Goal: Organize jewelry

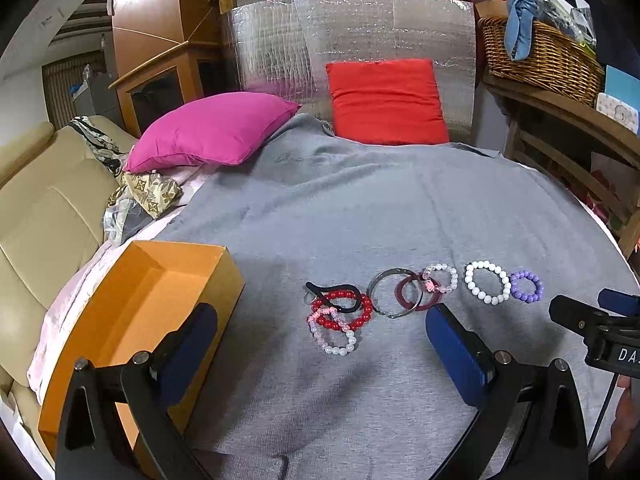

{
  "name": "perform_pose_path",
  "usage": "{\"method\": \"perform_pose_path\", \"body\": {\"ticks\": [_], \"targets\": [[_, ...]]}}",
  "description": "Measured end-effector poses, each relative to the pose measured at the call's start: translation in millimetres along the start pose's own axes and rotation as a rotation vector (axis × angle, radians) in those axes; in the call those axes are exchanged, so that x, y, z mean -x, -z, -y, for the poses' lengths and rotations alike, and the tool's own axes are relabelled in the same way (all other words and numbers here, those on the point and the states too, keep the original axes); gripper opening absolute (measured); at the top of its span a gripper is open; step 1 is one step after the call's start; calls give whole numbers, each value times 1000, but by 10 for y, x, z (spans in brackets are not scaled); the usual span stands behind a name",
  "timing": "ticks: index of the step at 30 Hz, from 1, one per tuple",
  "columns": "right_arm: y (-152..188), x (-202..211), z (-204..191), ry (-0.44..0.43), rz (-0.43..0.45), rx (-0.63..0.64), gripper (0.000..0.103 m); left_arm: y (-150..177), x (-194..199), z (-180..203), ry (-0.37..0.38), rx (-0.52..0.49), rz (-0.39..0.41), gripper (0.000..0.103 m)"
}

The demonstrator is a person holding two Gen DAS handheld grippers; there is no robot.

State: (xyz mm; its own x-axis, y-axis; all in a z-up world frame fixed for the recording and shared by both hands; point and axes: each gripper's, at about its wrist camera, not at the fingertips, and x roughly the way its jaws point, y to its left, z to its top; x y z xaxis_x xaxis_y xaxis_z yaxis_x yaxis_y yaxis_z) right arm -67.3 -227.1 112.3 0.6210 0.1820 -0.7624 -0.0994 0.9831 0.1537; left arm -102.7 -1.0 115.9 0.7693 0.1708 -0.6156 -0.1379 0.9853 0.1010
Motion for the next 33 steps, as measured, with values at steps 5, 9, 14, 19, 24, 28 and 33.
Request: {"method": "perform_pose_path", "body": {"ticks": [5,9,14,19,24,28,33], "targets": [[-26,-50,34,2,-10,-6,103,1,-32,14,-4,-2,-9,103],[-40,-64,69,-5,-18,-18,103,-2,-49,25,-5,-4,-11,103],[-50,-50,86,-2,-11,-16,103,-2,-62,50,0,-8,-14,103],[-55,-49,89,-4,-11,-16,103,6,-79,68,3,-11,-21,103],[-66,-62,89,-5,-16,-18,103,21,-110,64,1,-8,-34,103],[-73,-87,78,-7,-21,-18,103,25,-127,42,-3,-4,-38,103],[-77,-158,70,-14,-36,-14,103,32,-170,8,-4,2,-49,103]]}}
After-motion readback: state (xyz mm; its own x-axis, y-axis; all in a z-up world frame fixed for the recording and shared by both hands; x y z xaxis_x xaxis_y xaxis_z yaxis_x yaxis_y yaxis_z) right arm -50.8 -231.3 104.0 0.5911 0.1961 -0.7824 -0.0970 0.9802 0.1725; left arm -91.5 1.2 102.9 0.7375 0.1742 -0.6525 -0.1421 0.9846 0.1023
